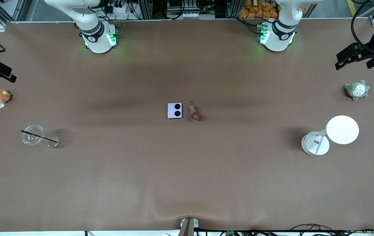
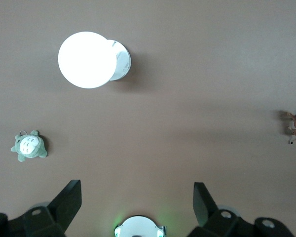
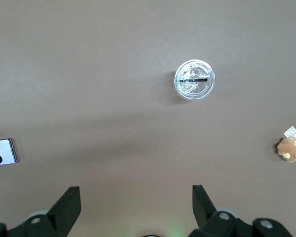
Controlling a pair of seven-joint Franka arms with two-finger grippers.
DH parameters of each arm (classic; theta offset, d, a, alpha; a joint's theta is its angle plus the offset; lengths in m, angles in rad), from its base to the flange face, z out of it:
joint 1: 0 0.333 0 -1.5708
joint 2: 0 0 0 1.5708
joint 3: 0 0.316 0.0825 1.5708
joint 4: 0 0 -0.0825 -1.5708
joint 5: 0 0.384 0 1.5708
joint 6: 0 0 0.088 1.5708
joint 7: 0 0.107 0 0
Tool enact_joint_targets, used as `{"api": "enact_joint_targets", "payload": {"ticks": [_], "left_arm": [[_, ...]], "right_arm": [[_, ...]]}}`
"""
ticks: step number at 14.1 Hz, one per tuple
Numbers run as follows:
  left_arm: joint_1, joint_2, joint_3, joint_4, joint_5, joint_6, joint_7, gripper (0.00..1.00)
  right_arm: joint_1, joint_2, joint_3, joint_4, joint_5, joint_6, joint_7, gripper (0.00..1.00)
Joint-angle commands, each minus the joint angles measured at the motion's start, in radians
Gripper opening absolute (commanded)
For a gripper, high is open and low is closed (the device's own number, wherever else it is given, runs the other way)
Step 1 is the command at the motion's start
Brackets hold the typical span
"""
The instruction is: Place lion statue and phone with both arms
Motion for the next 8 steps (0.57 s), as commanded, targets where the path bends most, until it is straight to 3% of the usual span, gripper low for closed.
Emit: {"api": "enact_joint_targets", "payload": {"ticks": [1, 8], "left_arm": [[0.000, 0.008, -0.019, 0.025, 0.021, -0.025, -0.008, 1.00], [-0.008, 0.029, -0.048, 0.045, 0.046, -0.027, -0.020, 1.00]], "right_arm": [[0.003, 0.013, 0.004, 0.020, -0.017, -0.002, -0.007, 1.00], [-0.004, 0.011, 0.004, 0.019, -0.016, -0.008, -0.007, 1.00]]}}
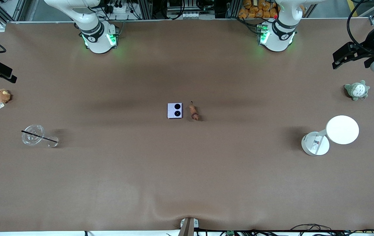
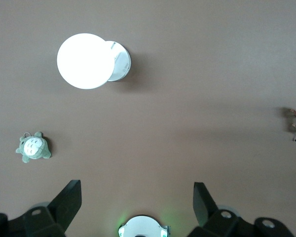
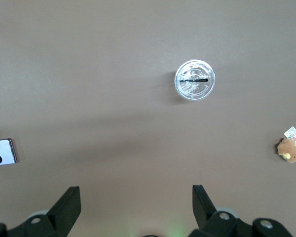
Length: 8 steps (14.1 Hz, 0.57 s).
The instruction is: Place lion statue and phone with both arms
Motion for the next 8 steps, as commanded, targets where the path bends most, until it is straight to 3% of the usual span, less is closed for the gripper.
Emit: {"api": "enact_joint_targets", "payload": {"ticks": [1, 8], "left_arm": [[-0.005, 0.035, -0.021, 0.040, 0.023, -0.026, -0.018, 1.00], [-0.006, 0.098, -0.116, 0.040, 0.004, -0.027, -0.052, 1.00]], "right_arm": [[-0.004, 0.010, 0.003, 0.019, -0.015, -0.011, -0.006, 1.00], [-0.005, 0.010, 0.002, 0.020, -0.008, -0.004, -0.005, 1.00]]}}
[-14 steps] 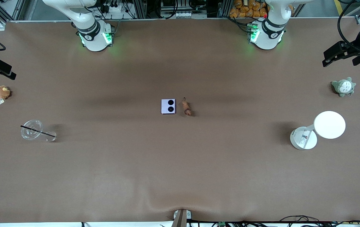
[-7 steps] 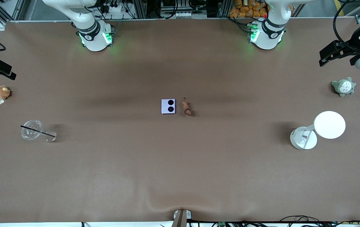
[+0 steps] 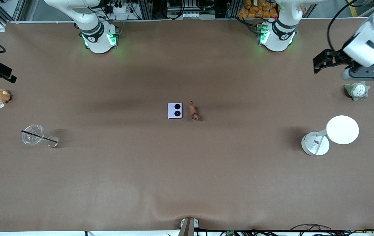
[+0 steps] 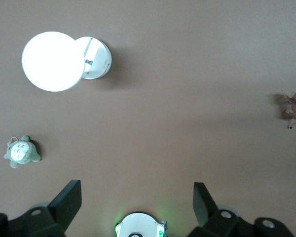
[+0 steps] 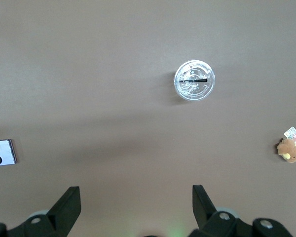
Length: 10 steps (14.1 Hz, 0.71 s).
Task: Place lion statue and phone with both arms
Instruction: 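Move the left gripper over the brown lion statue beside the phone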
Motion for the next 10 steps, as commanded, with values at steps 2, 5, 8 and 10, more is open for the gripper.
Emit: {"api": "enact_joint_targets", "payload": {"ticks": [2, 5, 8, 10], "left_arm": [[-0.003, 0.070, -0.066, 0.035, 0.007, -0.021, -0.044, 1.00], [-0.004, 0.116, -0.156, 0.035, -0.002, -0.004, -0.143, 1.00], [-0.050, 0.202, -0.223, 0.031, -0.003, 0.090, -0.290, 1.00], [-0.111, 0.280, -0.221, 0.031, 0.006, 0.174, -0.361, 1.00]], "right_arm": [[-0.004, 0.010, 0.003, 0.020, -0.008, -0.006, -0.005, 1.00], [-0.004, 0.010, 0.003, 0.020, -0.008, -0.007, -0.005, 1.00], [-0.003, 0.008, 0.003, 0.020, -0.008, -0.009, -0.007, 1.00], [0.002, 0.007, 0.003, 0.020, -0.008, -0.012, -0.005, 1.00]]}}
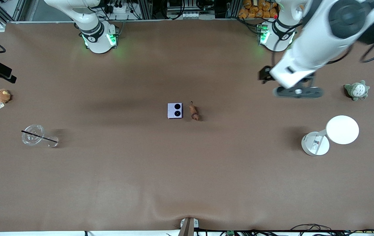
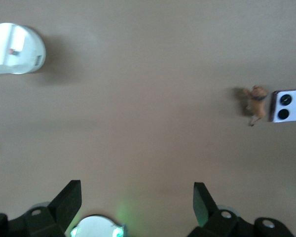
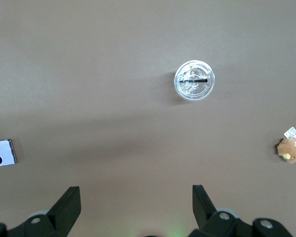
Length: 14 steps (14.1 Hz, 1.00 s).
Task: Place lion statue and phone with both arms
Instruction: 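Move the left gripper over the brown lion statue beside the phone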
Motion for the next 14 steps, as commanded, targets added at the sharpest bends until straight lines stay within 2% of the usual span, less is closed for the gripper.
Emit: {"api": "enact_joint_targets", "payload": {"ticks": [1, 4, 10, 14], "left_arm": [[-0.067, 0.128, -0.003, 0.031, 0.012, 0.100, -0.106, 1.00], [-0.144, 0.229, -0.002, 0.028, 0.024, 0.235, -0.238, 1.00], [-0.317, 0.464, 0.001, 0.025, 0.190, 0.479, -0.612, 1.00], [-0.382, 0.550, 0.006, 0.023, 0.236, 0.579, -0.804, 1.00]], "right_arm": [[0.003, 0.007, 0.004, 0.020, -0.008, -0.012, -0.005, 1.00], [0.003, 0.007, 0.004, 0.018, -0.008, -0.012, -0.005, 1.00], [0.001, 0.007, 0.004, 0.018, -0.009, -0.012, -0.005, 1.00], [0.003, 0.008, 0.004, 0.017, -0.008, -0.012, -0.005, 1.00]]}}
